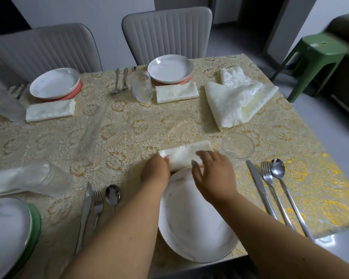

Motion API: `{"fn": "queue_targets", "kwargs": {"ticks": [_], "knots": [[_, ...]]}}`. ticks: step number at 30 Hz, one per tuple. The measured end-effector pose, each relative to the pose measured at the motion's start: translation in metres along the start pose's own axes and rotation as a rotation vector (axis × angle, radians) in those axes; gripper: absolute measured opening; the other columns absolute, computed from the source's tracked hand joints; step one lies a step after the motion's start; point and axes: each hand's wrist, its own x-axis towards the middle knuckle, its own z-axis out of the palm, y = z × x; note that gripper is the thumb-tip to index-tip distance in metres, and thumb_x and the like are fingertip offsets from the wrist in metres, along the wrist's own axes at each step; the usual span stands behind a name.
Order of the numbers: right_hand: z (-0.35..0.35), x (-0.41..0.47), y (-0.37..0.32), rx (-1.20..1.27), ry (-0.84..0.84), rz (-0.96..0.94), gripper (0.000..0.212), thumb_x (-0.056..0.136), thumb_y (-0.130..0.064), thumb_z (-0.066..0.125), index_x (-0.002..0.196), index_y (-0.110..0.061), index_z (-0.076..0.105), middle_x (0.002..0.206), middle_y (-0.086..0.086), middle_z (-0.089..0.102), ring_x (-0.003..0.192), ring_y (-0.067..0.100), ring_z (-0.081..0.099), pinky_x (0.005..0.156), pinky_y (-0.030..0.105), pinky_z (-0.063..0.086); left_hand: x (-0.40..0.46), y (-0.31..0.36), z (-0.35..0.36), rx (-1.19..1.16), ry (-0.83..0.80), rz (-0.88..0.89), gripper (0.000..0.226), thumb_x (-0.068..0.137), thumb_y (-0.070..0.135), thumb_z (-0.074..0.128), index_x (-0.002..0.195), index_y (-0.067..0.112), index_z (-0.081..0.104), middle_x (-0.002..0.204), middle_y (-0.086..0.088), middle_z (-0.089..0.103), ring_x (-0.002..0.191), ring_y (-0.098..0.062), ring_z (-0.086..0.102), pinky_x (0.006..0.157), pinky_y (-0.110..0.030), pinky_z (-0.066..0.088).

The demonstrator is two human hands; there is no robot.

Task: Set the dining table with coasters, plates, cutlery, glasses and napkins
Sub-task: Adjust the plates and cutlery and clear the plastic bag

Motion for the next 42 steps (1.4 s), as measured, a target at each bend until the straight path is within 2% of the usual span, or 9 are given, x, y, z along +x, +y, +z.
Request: {"fn": "queue_targets", "kwargs": {"ticks": [2,4,6,9,16,20,27,38,42], "knots": [[-0.009,-0.004,0.008,0.028,0.308,0.036,0.029,0.082,-0.028,0.053,0.1,-0.006,0.06,0.084,0.007,0.06,0.08,0.023,0.052,0.075,0.032,0.039,0.0,-0.001,0.001,0.019,0.006,0.014,0.048,0.102,0.044,0.036,0.122,0.006,0.057,0.122,-0.017,0.062,0.114,-0.034,0.057,0.09,-0.04,0.046],[-0.015,-0.005,0.019,0.061,0.484,0.175,0.035,0.075,-0.022,0.062,0.104,-0.004,0.053,0.082,0.01,0.054,0.081,0.02,0.043,0.076,0.03,0.034,0.001,-0.004,0.001,0.023,0.002,0.026,0.048,0.102,0.044,0.035,0.122,0.006,0.056,0.123,-0.017,0.061,0.115,-0.034,0.056,0.09,-0.038,0.044],[-0.017,-0.005,0.031,0.091,0.537,0.369,0.051,0.068,-0.018,0.074,0.11,0.0,0.05,0.087,0.014,0.052,0.086,0.021,0.04,0.08,0.031,0.033,0.003,-0.006,0.001,0.024,-0.005,0.035,0.048,0.102,0.044,0.035,0.122,0.006,0.055,0.124,-0.017,0.06,0.115,-0.034,0.056,0.09,-0.038,0.043],[-0.018,-0.005,0.042,0.176,0.427,0.596,0.079,0.062,-0.02,0.085,0.126,0.0,0.044,0.109,0.018,0.05,0.104,0.023,0.039,0.092,0.035,0.035,0.005,-0.007,0.001,0.014,-0.005,0.044,0.049,0.101,0.045,0.036,0.121,0.005,0.056,0.122,-0.017,0.061,0.114,-0.034,0.057,0.09,-0.037,0.044],[-0.018,0.004,0.062,0.289,0.182,0.594,0.107,0.061,-0.028,0.087,0.146,-0.007,0.025,0.143,0.014,0.038,0.133,0.026,0.036,0.111,0.036,0.029,0.008,-0.009,0.003,0.036,0.001,0.051,0.048,0.101,0.046,0.036,0.122,0.007,0.055,0.122,-0.016,0.061,0.114,-0.035,0.056,0.087,-0.037,0.043],[-0.02,0.014,0.071,0.311,0.104,0.562,0.097,0.063,-0.029,0.086,0.143,-0.013,0.034,0.137,0.007,0.049,0.126,0.021,0.046,0.101,0.028,0.034,0.009,-0.008,0.004,0.049,0.008,0.05,0.049,0.101,0.047,0.036,0.121,0.006,0.055,0.121,-0.016,0.061,0.113,-0.035,0.056,0.087,-0.037,0.043],[-0.018,0.034,0.08,0.327,0.058,0.549,0.097,0.061,-0.034,0.087,0.141,-0.017,0.035,0.136,0.005,0.049,0.122,0.021,0.048,0.096,0.03,0.039,0.008,-0.008,0.004,0.063,0.006,0.062,0.047,0.1,0.047,0.037,0.118,0.008,0.057,0.118,-0.015,0.063,0.111,-0.034,0.058,0.085,-0.037,0.043],[-0.022,0.034,0.087,0.3,-0.003,0.524,0.1,0.059,-0.037,0.088,0.142,-0.019,0.034,0.135,0.003,0.052,0.123,0.02,0.048,0.097,0.031,0.04,0.006,-0.005,0.0,0.118,-0.013,0.061,0.051,0.1,0.048,0.035,0.122,0.007,0.055,0.122,-0.016,0.061,0.115,-0.034,0.056,0.087,-0.037,0.042],[-0.023,0.029,0.089,0.305,-0.066,0.528,0.113,0.059,-0.044,0.086,0.148,-0.017,0.022,0.144,0.006,0.041,0.132,0.022,0.04,0.105,0.035,0.036,0.006,-0.006,-0.001,0.133,-0.013,0.082,0.051,0.1,0.049,0.036,0.121,0.007,0.055,0.122,-0.016,0.061,0.114,-0.034,0.056,0.089,-0.038,0.043]]}}
